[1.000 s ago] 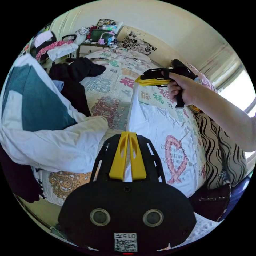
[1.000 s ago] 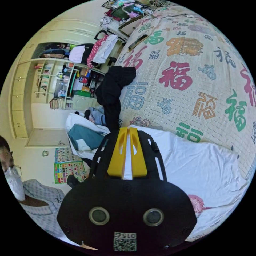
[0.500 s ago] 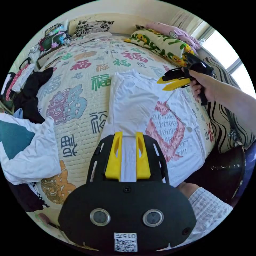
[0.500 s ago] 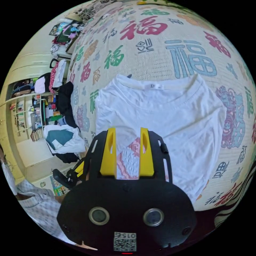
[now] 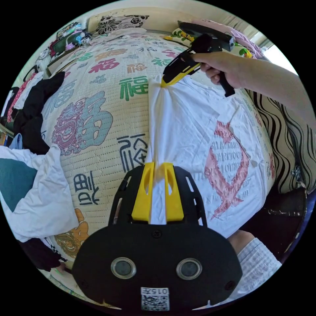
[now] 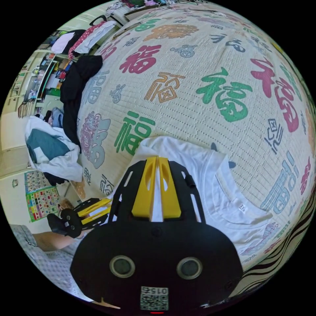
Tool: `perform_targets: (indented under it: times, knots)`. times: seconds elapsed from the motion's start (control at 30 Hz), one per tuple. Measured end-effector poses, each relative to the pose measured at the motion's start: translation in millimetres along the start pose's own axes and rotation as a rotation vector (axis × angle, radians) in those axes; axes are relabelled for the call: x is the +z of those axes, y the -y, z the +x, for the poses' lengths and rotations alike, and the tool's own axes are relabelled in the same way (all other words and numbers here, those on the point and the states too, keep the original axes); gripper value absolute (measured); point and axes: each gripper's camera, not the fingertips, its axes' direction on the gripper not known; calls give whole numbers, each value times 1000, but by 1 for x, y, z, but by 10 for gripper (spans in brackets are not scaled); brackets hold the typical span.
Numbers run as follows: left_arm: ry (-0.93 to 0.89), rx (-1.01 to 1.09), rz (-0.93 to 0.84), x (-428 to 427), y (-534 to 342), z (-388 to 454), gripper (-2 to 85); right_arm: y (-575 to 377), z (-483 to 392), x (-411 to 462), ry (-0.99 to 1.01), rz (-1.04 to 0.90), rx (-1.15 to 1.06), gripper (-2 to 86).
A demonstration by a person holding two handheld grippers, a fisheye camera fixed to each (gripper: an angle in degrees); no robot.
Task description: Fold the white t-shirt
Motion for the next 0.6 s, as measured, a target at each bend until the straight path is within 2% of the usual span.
perform_targets:
  times: [0.1, 0.13, 0.23, 0.3, 0.33, 0.47, 0.6]
  knots:
    - [-14, 20, -60, -10, 22, 1, 73, -23, 9, -31, 61, 66, -8, 51]
    - [-27, 36, -6, -23, 33, -2, 76, -40, 17, -51, 46, 115, -24, 59]
    - [-88, 126, 207, -52, 85, -15, 92, -81, 57, -91, -141, 169, 8, 92]
    - [-111, 185, 213, -53, 137, -18, 103, -101, 93, -103, -256, 144, 87, 114]
    - [-150, 213, 193, -47, 172, -19, 105, -111, 118, -106, -272, 103, 143, 123]
    - [-203, 376, 53, -10, 267, 10, 100, -139, 181, -101, -112, 31, 295, 129]
    - [-178, 525, -143, 25, 301, 48, 97, -150, 180, -99, -129, 15, 267, 103]
